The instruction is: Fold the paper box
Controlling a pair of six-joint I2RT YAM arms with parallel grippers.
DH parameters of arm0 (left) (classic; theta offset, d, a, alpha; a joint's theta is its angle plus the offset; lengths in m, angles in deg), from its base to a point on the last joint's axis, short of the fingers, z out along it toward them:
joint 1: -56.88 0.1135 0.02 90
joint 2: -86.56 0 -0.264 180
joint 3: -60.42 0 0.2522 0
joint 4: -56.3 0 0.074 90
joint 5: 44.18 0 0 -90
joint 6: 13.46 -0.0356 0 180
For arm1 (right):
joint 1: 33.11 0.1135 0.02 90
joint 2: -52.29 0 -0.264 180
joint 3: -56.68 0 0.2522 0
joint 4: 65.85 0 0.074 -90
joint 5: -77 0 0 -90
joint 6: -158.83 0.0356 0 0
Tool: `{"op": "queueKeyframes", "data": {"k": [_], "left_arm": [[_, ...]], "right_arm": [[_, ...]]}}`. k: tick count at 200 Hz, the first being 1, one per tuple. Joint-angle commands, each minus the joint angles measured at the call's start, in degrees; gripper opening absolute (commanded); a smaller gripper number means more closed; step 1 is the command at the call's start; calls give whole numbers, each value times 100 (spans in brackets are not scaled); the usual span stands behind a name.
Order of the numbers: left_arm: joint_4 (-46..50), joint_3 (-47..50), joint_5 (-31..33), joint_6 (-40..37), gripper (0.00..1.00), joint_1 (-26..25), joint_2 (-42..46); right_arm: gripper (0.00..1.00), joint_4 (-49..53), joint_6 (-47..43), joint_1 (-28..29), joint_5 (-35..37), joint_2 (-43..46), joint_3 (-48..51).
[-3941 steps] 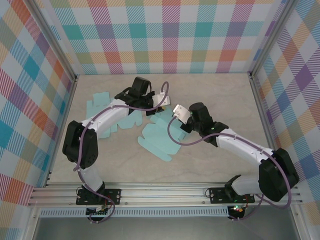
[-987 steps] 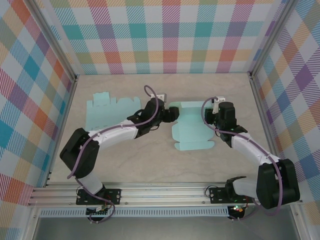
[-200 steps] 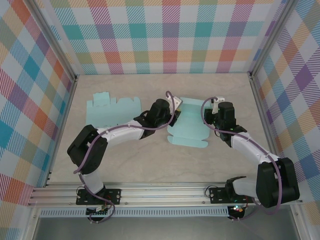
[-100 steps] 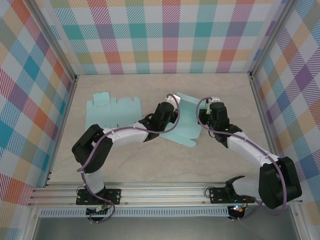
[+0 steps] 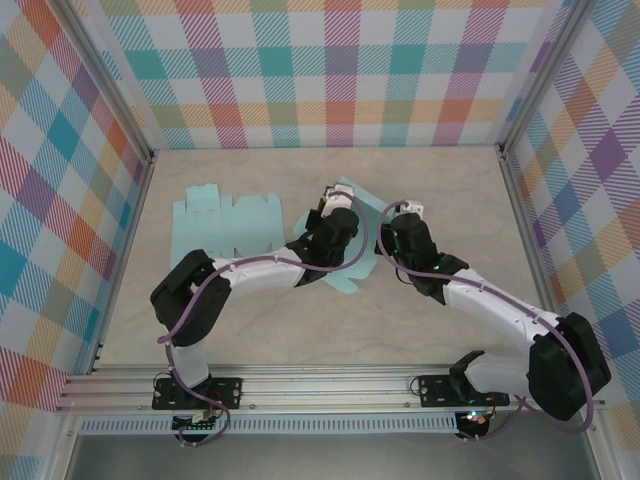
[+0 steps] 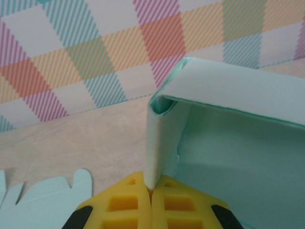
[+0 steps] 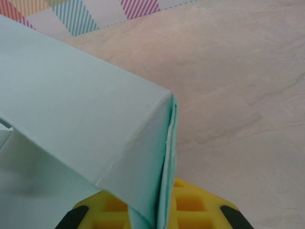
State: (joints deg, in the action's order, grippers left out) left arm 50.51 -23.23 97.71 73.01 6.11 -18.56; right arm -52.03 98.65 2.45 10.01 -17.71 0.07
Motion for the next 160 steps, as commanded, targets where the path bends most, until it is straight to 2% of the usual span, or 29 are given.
{"op": "queueKeyframes", "data": {"k": [1, 17, 33, 48, 71, 92, 109, 132, 160], "left_arm": [[938, -563, 1356, 947, 0, 429, -152], [1408, -569, 1349, 1501, 0, 632, -102], [993, -243, 945, 1484, 0, 744, 116], [250, 153, 29, 946, 0, 737, 291], [39, 472, -901, 783, 0, 731, 566], [-66, 835, -1945, 778, 10, 733, 913], [10, 1065, -2469, 799, 14, 728, 1147], [150, 1388, -2699, 872, 20, 727, 1435], [250, 1628, -2561, 860, 21, 729, 1530]], "right_arm": [[0, 291, 214, 215, -159, -55, -186], [0, 198, 293, 242, -186, -167, -206], [0, 177, 344, 251, -200, -359, -306], [0, 174, 345, 250, -174, -549, -413], [0, 260, 357, 250, 2, -754, -569], [0, 429, 375, 250, 114, -888, -718], [0, 578, 423, 251, 191, -952, -812], [0, 637, 475, 250, 259, -930, -829], [0, 695, 524, 246, 166, -871, -848]]}}
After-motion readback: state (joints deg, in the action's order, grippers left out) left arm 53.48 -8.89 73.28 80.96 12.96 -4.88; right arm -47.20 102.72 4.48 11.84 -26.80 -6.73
